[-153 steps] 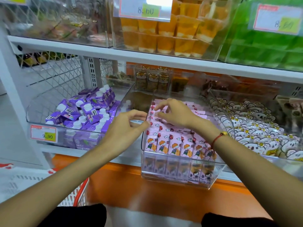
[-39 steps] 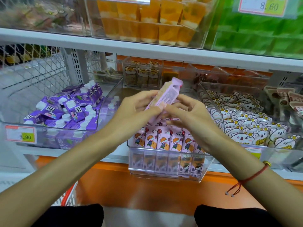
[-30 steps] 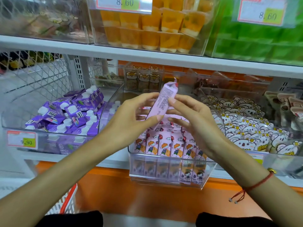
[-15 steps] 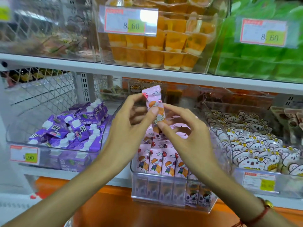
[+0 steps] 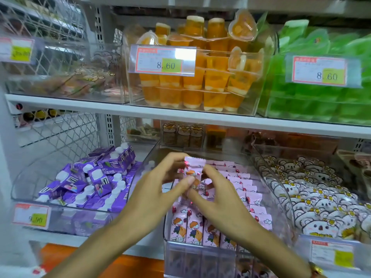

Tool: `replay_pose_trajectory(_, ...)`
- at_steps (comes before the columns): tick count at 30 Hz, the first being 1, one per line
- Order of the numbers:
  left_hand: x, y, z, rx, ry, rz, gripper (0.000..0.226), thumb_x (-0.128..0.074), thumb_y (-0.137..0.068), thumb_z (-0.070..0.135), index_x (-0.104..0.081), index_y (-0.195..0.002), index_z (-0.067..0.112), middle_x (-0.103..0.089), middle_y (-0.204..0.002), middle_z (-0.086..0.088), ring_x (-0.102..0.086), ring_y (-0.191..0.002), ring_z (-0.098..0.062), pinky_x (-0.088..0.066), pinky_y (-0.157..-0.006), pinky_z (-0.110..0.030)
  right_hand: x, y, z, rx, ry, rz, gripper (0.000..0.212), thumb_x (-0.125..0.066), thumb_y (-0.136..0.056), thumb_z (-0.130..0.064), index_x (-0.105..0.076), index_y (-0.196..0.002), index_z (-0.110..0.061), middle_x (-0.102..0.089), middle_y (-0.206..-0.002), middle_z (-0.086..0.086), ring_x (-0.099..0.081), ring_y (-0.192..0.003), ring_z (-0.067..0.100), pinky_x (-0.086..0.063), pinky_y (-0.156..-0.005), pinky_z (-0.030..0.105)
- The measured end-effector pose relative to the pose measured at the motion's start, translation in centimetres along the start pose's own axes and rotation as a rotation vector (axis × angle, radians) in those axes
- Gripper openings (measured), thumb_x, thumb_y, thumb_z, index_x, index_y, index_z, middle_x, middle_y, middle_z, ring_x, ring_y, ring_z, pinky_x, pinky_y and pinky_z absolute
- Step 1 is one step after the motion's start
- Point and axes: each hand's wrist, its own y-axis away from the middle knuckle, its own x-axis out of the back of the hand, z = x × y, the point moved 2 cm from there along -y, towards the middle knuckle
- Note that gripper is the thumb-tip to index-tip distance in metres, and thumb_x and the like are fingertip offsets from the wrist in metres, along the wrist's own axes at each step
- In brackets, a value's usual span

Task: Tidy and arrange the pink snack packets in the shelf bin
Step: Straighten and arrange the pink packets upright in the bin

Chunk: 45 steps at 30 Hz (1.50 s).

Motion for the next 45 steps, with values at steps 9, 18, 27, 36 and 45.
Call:
replay_pose_trajectory(9, 0.7, 1.5, -0.9, 0.276, -0.243, 0.167, 0.054, -0.072, -0.08, 0.031, -0.044, -0.123, 0.046, -0.055, -0.117, 0.029, -0.058, -0.103, 0.003, -0.051, -0.092, -0.038, 0.3, -1.9, 1.0, -0.01, -0.177, 0.166, 0.087, -0.071, -0.085, -0.021, -0.013, -0.137, -0.06, -0.045, -0.115, -0.028, -0.061, -0.094, -0.005, -0.053, -0.072, 0.015)
replay_pose_trajectory(18, 1.0, 3.4, -0.7, 0.419, -0.11, -0.02, 0.029, -0.067, -0.086, 0.022, -0.057, -0.107, 0.04, -0.061, -0.114, 0.024, -0.061, -0.088, 0.01, -0.05, -0.075, -0.01, -0.7, -2.9, 2.0, -0.076, 0.028, -0.005, 0.041, -0.076, -0.08, -0.018, -0.044, -0.1, -0.032, -0.063, -0.095, -0.002, -0.066, -0.079, 0.012, -0.057, -0.065, 0.039)
replay_pose_trajectory(27, 1.3, 3.1, -0.9, 0.4, -0.076, -0.016, 0.03, -0.072, -0.081, 0.015, -0.061, -0.099, 0.037, -0.065, -0.107, 0.018, -0.065, -0.08, 0.006, -0.048, -0.074, -0.012, -0.9, -4.6, 2.3, -0.095, 0.396, -0.185, 0.035, -0.084, -0.068, -0.032, -0.055, -0.086, -0.026, -0.056, -0.086, -0.009, -0.051, -0.079, 0.011, -0.043, -0.064, 0.026)
replay_pose_trajectory(36, 1.2, 3.1, -1.4, 0.393, -0.081, 0.008, 0.031, -0.074, -0.08, 0.016, -0.063, -0.1, 0.036, -0.068, -0.106, 0.016, -0.067, -0.081, 0.0, -0.052, -0.075, -0.02, -1.0, -4.5, 3.3, -0.102, 0.522, -0.28, 0.028, -0.069, -0.081, -0.047, -0.074, -0.1, -0.027, -0.056, -0.114, 0.001, -0.045, -0.113, 0.02, -0.045, -0.087, 0.037)
replay_pose_trajectory(45, 1.2, 2.9, -0.8, 0.384, -0.176, 0.019, 0.032, -0.073, -0.08, 0.02, -0.061, -0.105, 0.035, -0.065, -0.107, 0.018, -0.065, -0.082, 0.003, -0.054, -0.081, -0.027, 0.3, -2.2, 2.2, 0.021, 0.503, -0.092, 0.026, -0.049, -0.096, -0.038, -0.072, -0.1, -0.025, -0.06, -0.108, -0.007, -0.047, -0.107, 0.012, -0.043, -0.083, 0.031)
